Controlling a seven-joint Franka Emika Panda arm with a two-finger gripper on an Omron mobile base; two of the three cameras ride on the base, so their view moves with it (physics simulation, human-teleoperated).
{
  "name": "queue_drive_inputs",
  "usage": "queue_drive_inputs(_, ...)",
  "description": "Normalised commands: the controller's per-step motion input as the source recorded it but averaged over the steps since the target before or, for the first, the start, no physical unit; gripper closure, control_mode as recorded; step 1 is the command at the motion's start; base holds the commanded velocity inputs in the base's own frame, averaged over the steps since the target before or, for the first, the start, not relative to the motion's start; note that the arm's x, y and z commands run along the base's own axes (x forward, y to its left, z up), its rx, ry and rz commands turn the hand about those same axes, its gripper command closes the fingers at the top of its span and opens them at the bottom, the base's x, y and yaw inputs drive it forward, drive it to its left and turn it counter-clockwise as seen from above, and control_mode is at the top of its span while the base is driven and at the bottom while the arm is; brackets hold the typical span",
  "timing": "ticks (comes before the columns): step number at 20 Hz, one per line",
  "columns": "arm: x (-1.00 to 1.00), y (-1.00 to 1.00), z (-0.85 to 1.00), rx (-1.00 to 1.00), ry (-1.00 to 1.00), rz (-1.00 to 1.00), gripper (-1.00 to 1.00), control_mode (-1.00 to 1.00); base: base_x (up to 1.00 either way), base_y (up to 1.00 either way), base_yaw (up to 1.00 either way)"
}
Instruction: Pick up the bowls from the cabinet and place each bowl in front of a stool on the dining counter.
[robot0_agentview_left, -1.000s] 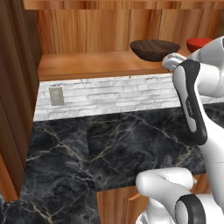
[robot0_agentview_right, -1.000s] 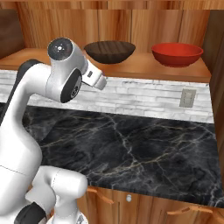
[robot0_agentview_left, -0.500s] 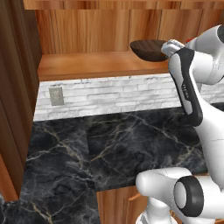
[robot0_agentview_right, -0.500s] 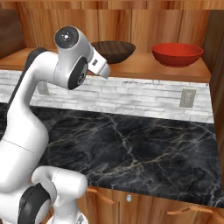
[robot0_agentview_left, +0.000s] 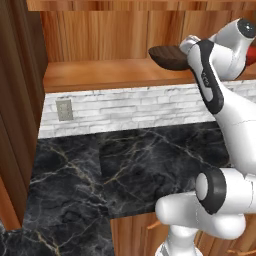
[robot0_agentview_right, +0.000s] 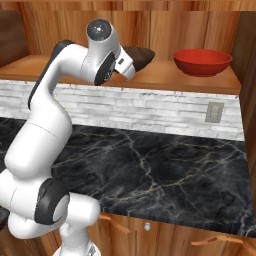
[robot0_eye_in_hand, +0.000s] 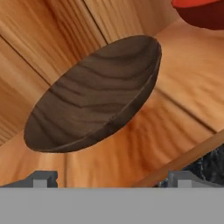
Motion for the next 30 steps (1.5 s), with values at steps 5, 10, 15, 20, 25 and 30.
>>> queue_drive_inputs(5, 0.51, 0.00, 0.00, 0.00, 0.00, 0.00, -1.00, -1.00, 0.00, 0.00, 0.00)
queue_drive_inputs(10, 0.39, -0.01, -0.06, 0.00, 0.06, -0.02, -1.00, -1.00, 0.00, 0.00, 0.00)
queue_drive_inputs(15, 0.17, -0.10, -0.21, 0.00, 0.09, -0.07, -1.00, -1.00, 0.00, 0.00, 0.00)
queue_drive_inputs(20, 0.40, -0.01, -0.08, 0.00, 0.08, -0.10, -1.00, -1.00, 0.00, 0.00, 0.00)
queue_drive_inputs(25, 0.21, 0.00, -0.19, 0.00, 0.06, -0.09, 1.00, -1.00, 0.00, 0.00, 0.00)
queue_drive_inputs(30, -0.37, 0.00, -0.05, 0.00, 0.00, 0.00, 1.00, -1.00, 0.00, 0.00, 0.00)
